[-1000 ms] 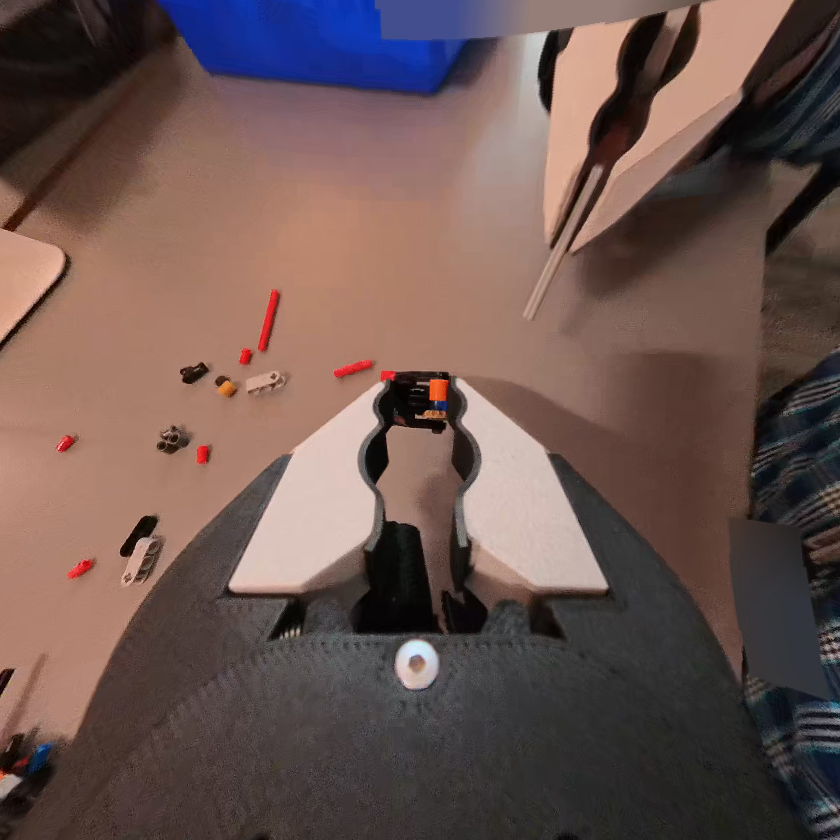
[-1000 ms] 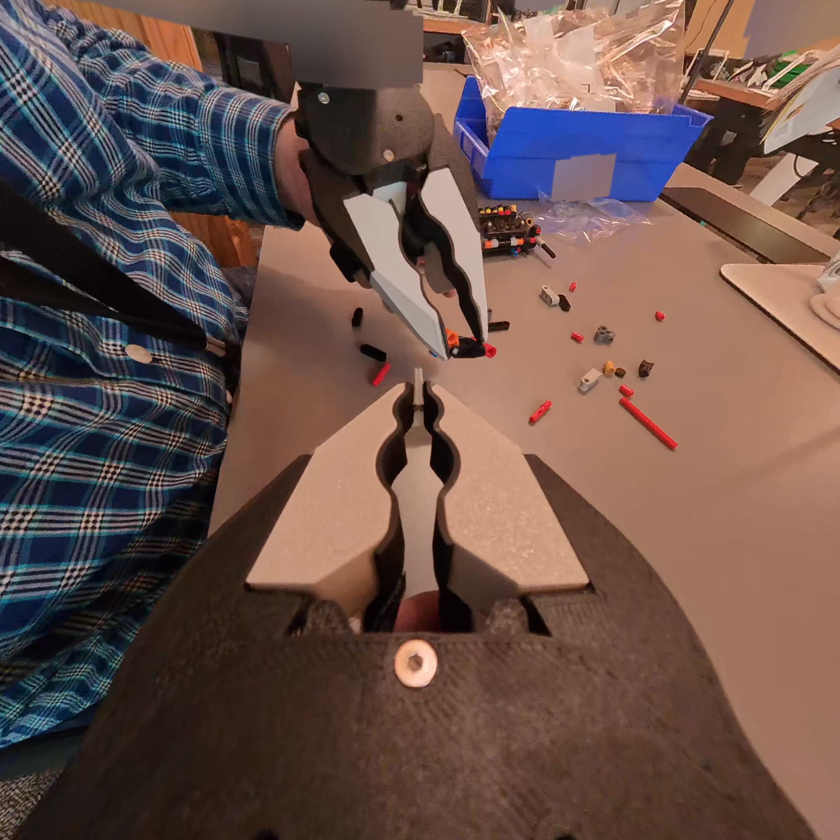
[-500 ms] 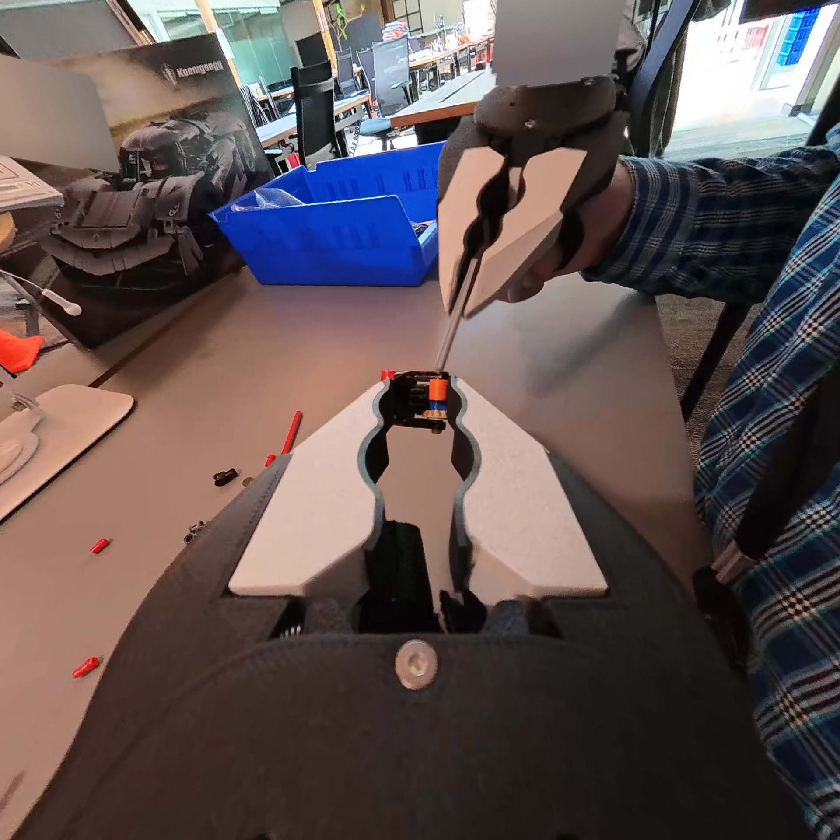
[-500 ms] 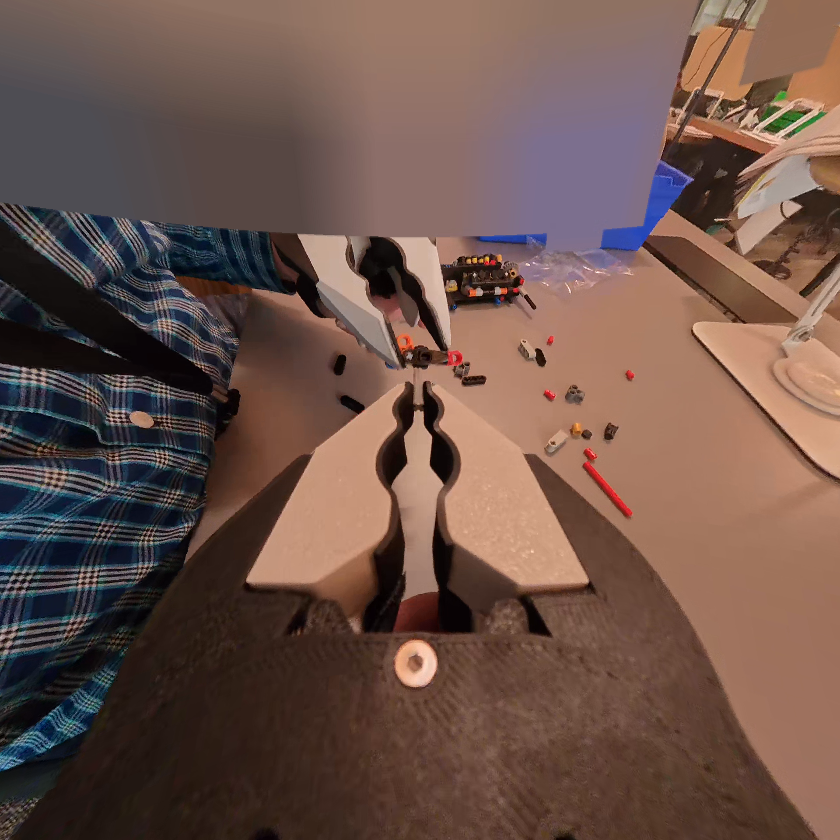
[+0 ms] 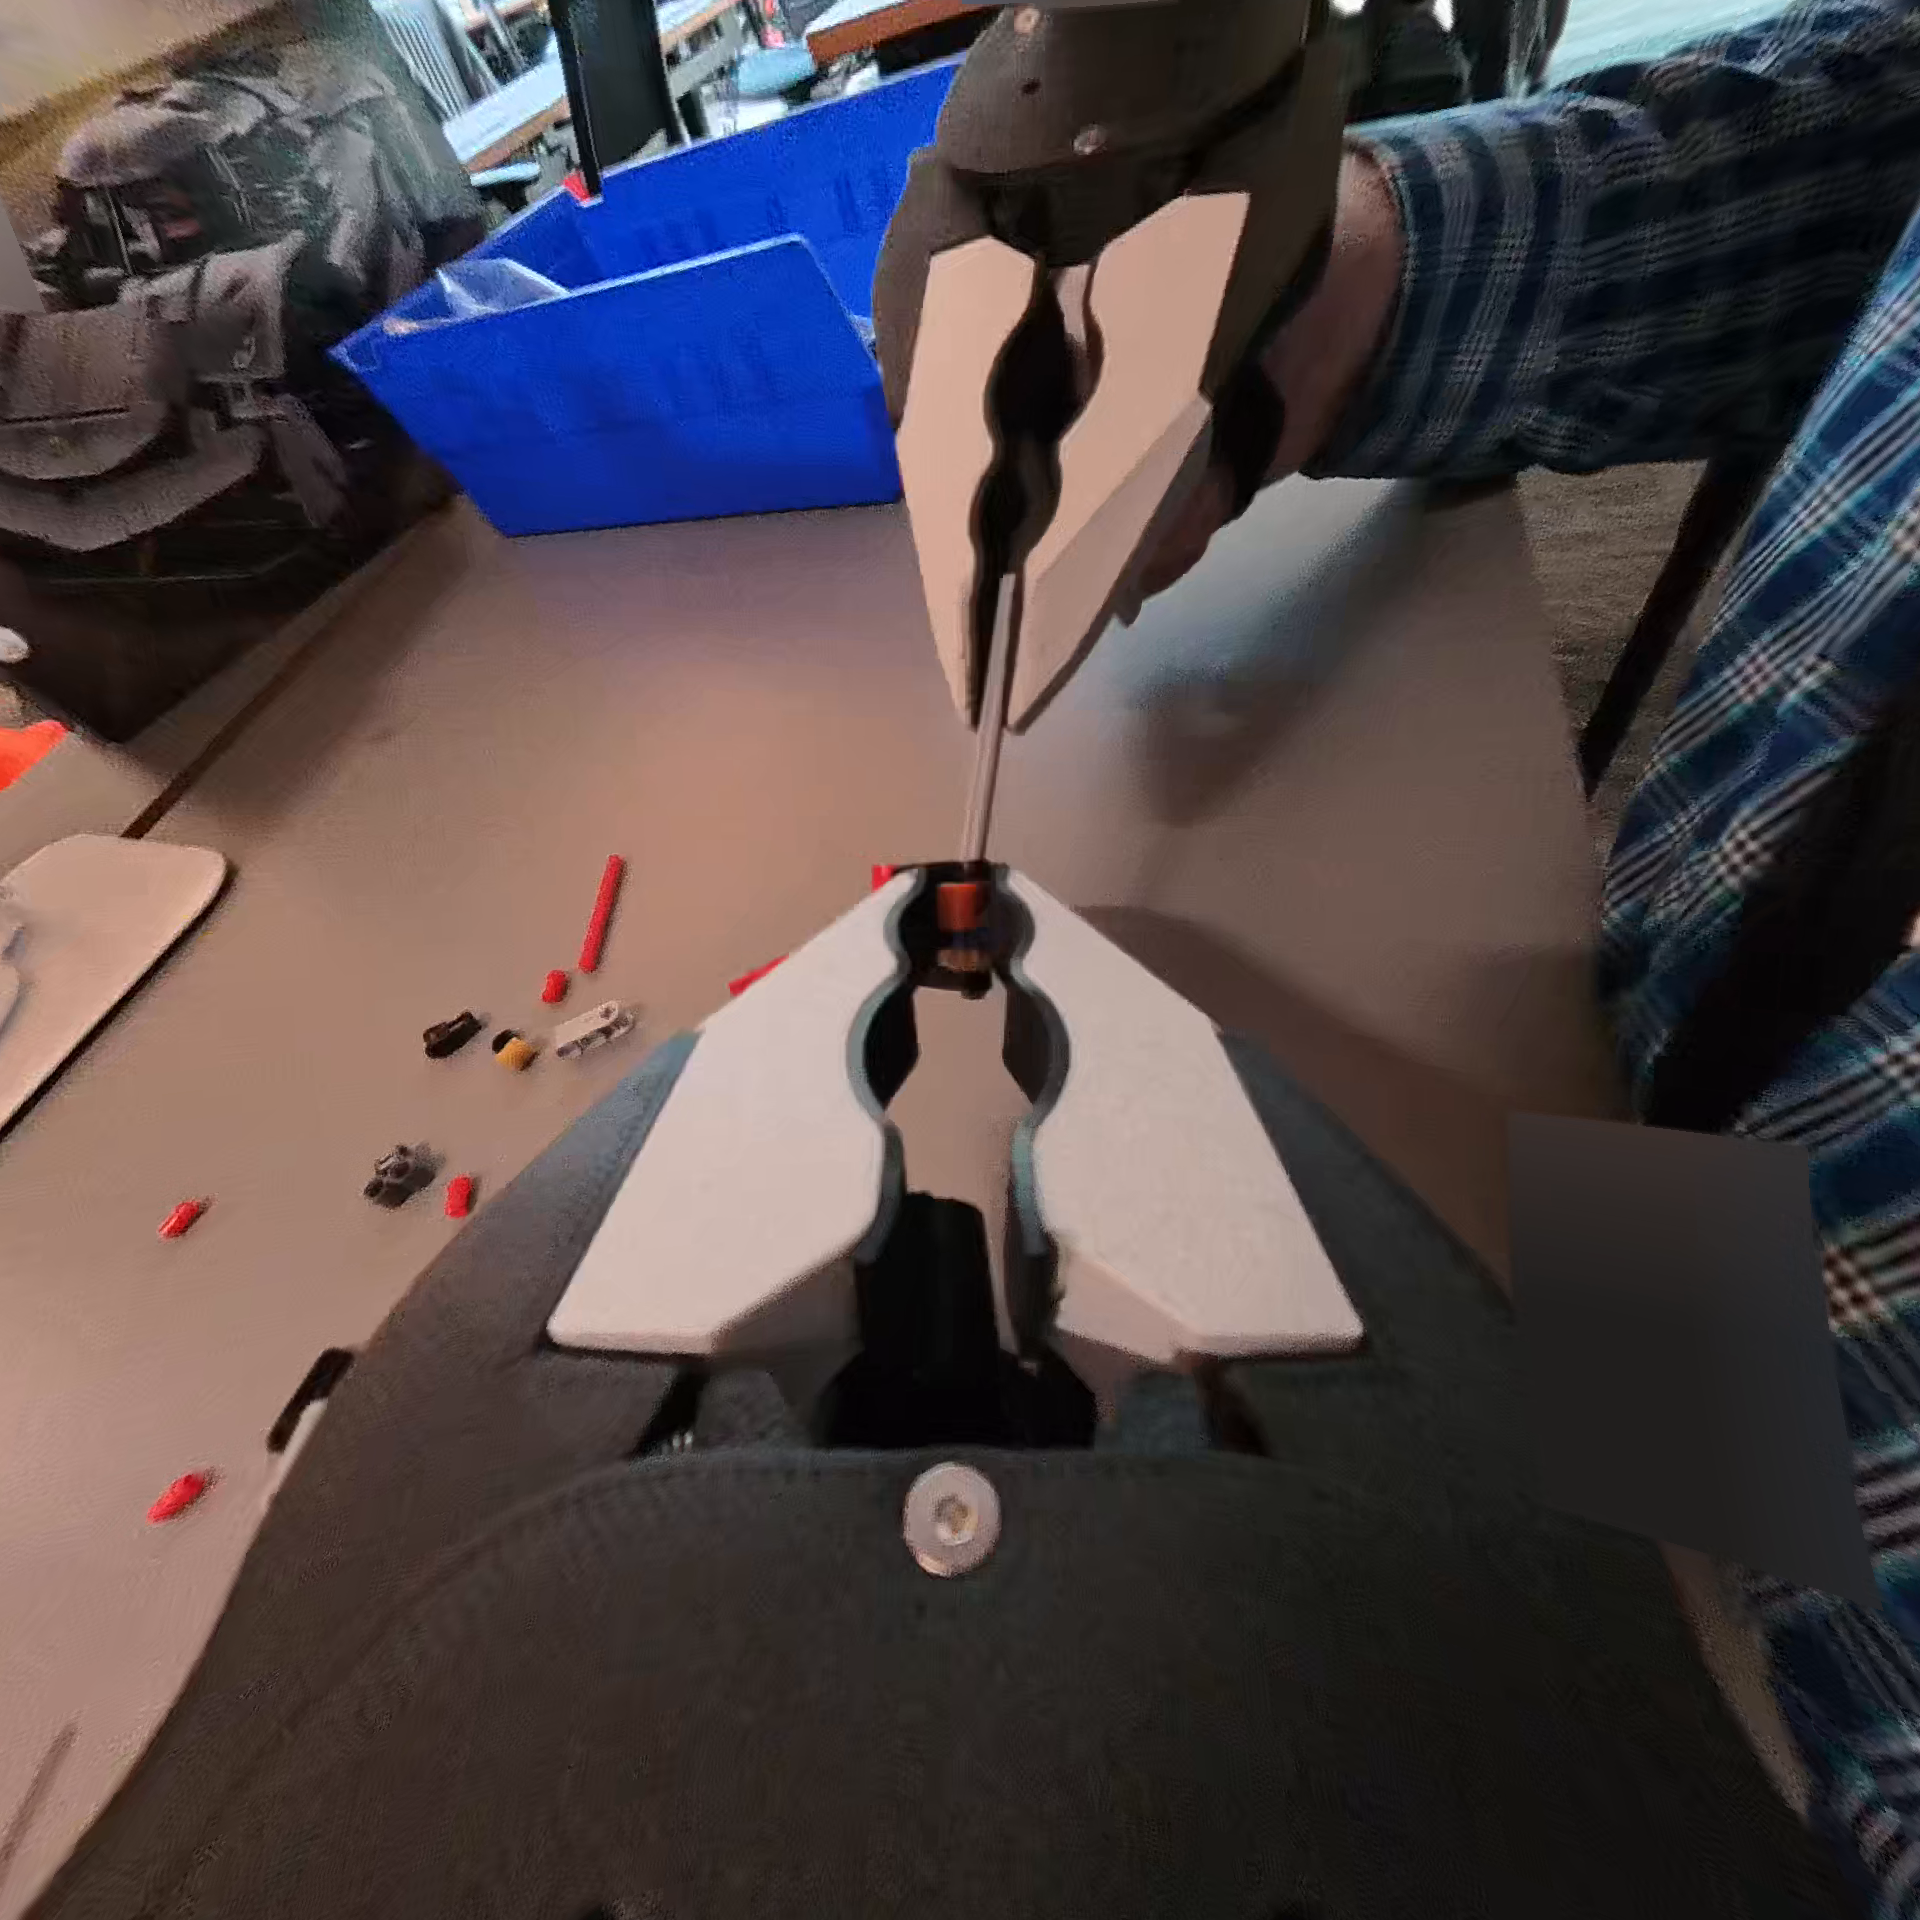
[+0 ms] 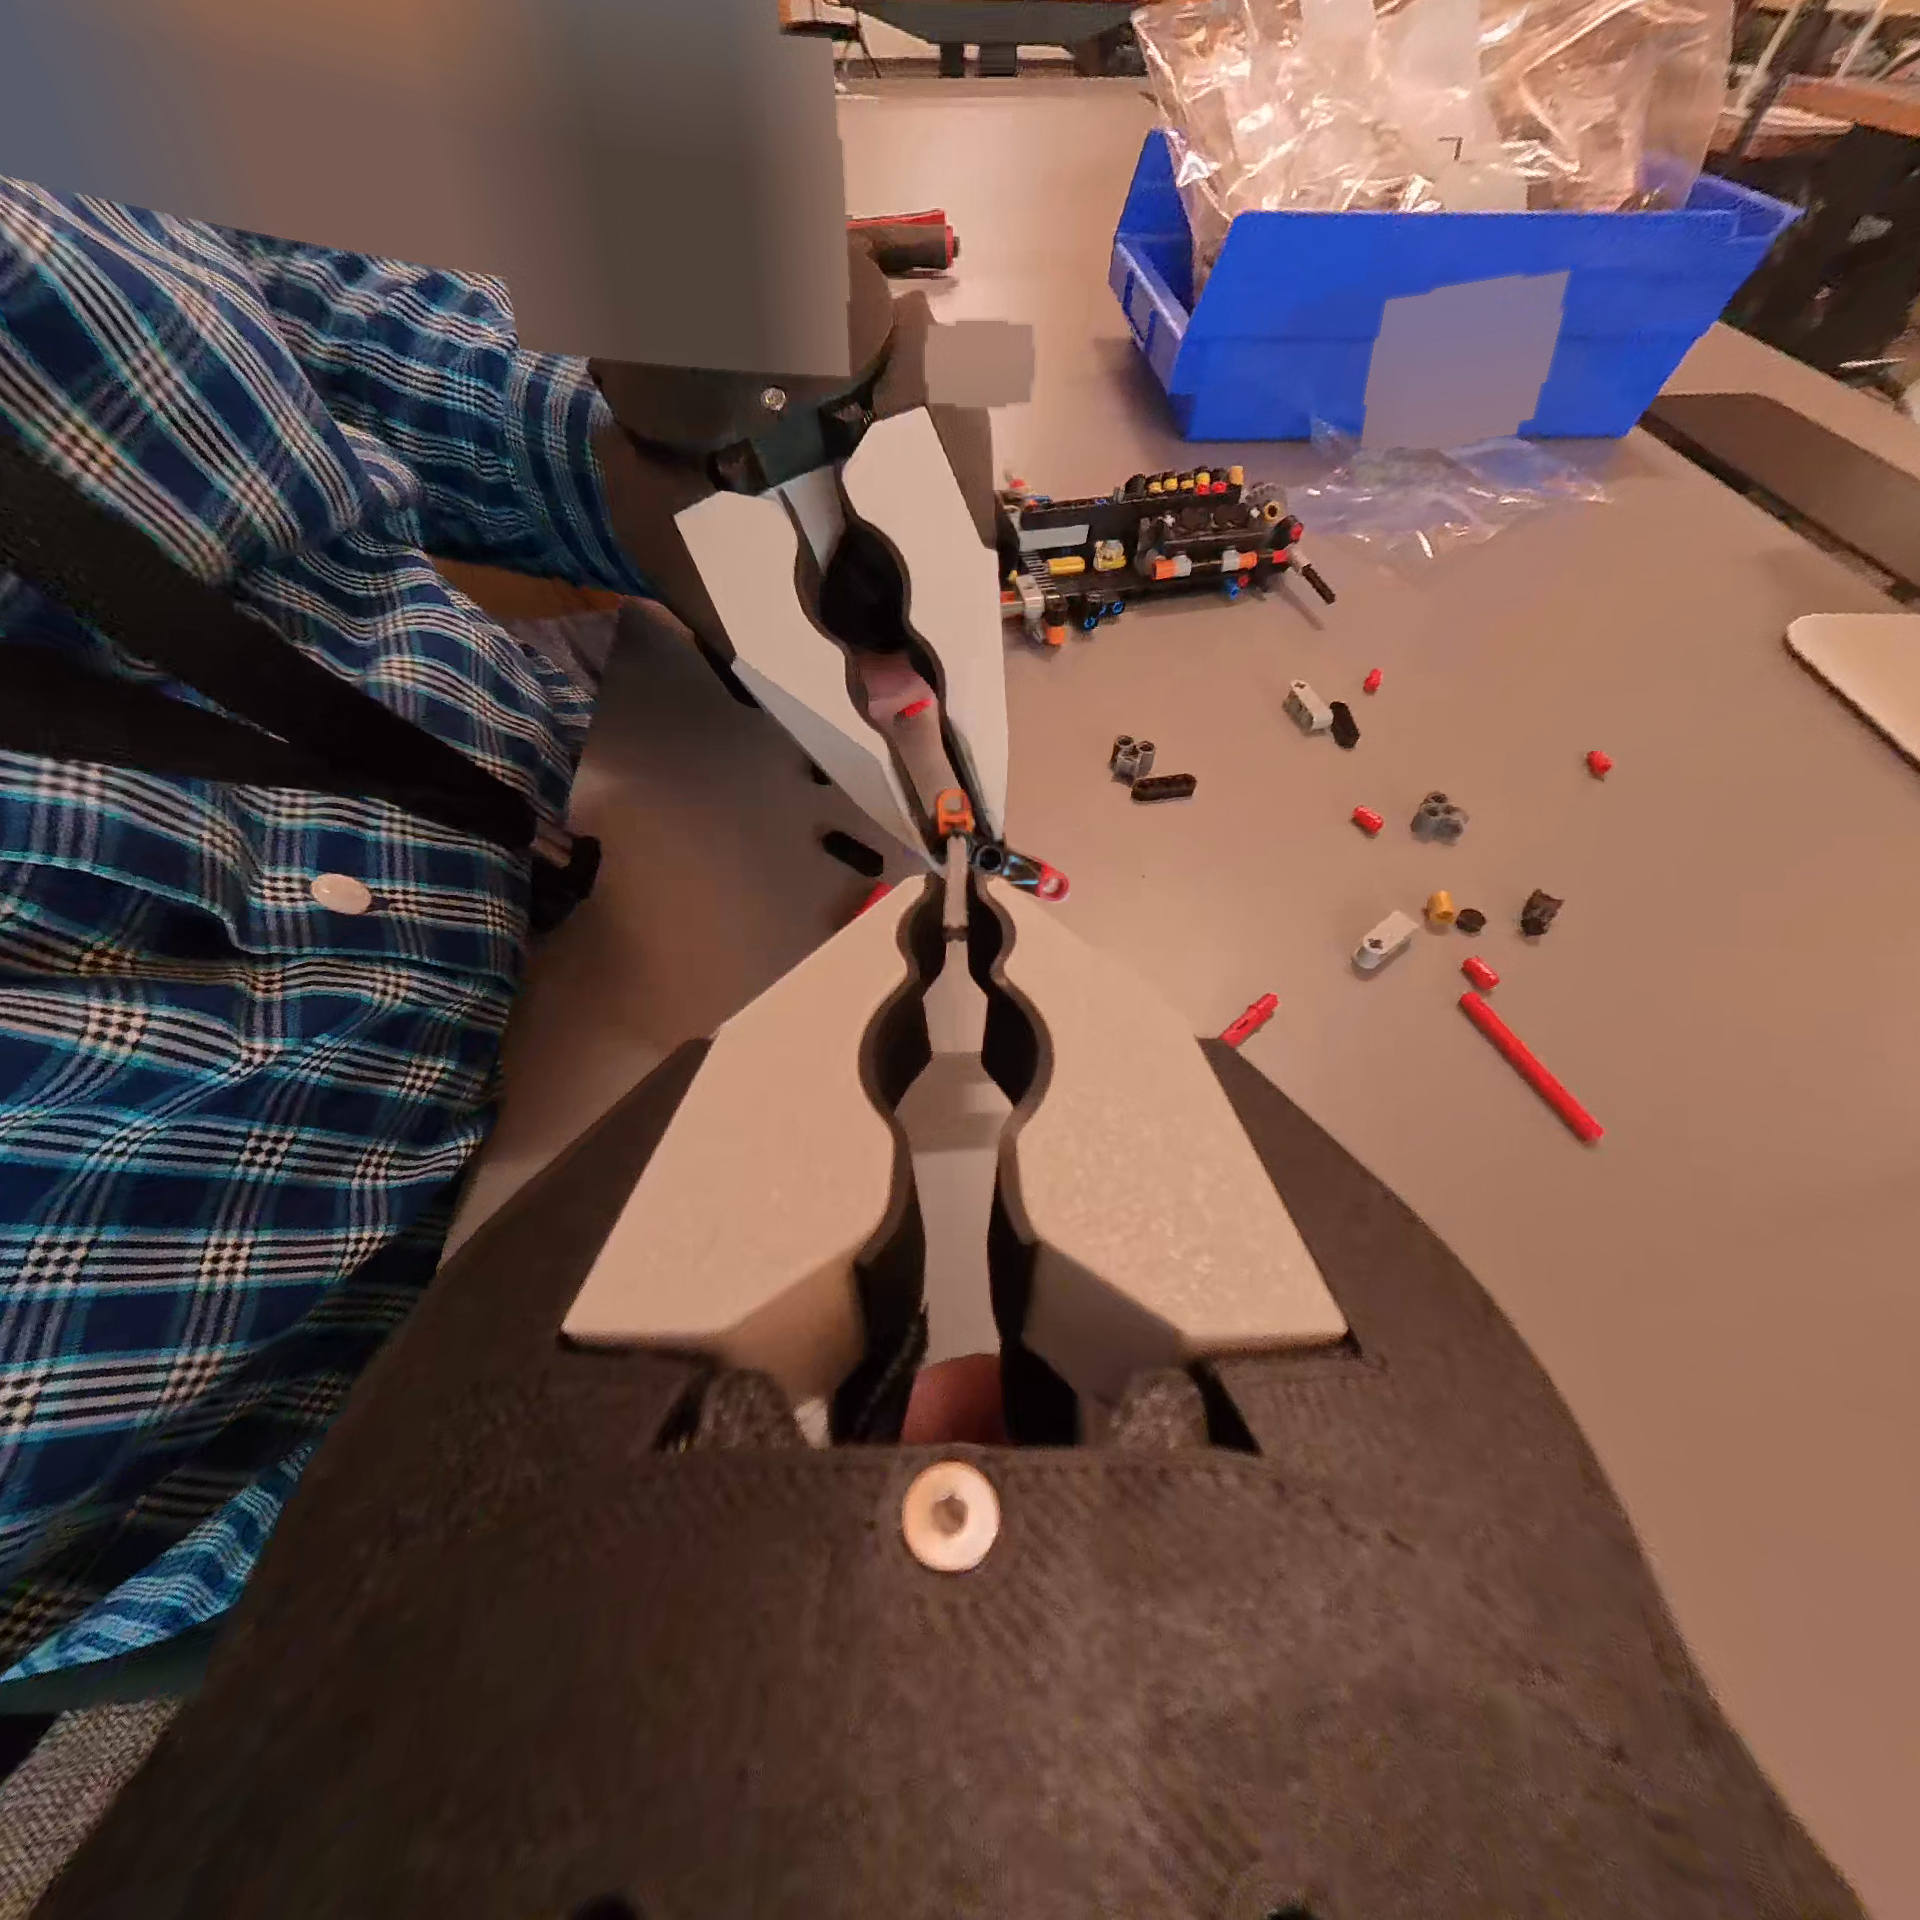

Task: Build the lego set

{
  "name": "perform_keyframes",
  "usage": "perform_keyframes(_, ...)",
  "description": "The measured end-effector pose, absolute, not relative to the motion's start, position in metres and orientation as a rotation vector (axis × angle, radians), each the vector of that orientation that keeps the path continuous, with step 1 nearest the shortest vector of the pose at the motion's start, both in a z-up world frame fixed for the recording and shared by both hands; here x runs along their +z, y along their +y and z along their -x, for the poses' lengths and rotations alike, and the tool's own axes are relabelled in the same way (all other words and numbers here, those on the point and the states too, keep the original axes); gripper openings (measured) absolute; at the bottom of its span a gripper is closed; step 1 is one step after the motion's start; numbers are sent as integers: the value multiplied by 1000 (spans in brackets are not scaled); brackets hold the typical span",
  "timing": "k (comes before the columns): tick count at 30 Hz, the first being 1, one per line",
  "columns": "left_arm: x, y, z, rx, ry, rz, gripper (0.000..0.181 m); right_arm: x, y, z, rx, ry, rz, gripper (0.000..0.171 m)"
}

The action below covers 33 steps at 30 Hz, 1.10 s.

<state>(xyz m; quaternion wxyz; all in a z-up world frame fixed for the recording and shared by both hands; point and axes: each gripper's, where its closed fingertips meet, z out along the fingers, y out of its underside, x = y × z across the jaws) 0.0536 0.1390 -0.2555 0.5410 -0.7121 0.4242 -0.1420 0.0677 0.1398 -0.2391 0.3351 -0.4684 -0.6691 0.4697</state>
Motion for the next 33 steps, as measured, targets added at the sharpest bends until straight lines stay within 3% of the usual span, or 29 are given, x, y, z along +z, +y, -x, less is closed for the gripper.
perform_keyframes(20,-294,139,-43,-185,1100,1854,8,-273,142,-54,1299,-1847,1411,1)
perform_keyframes(33,-276,143,-40,-267,974,1812,7,-258,147,-52,1377,-1775,1373,1)
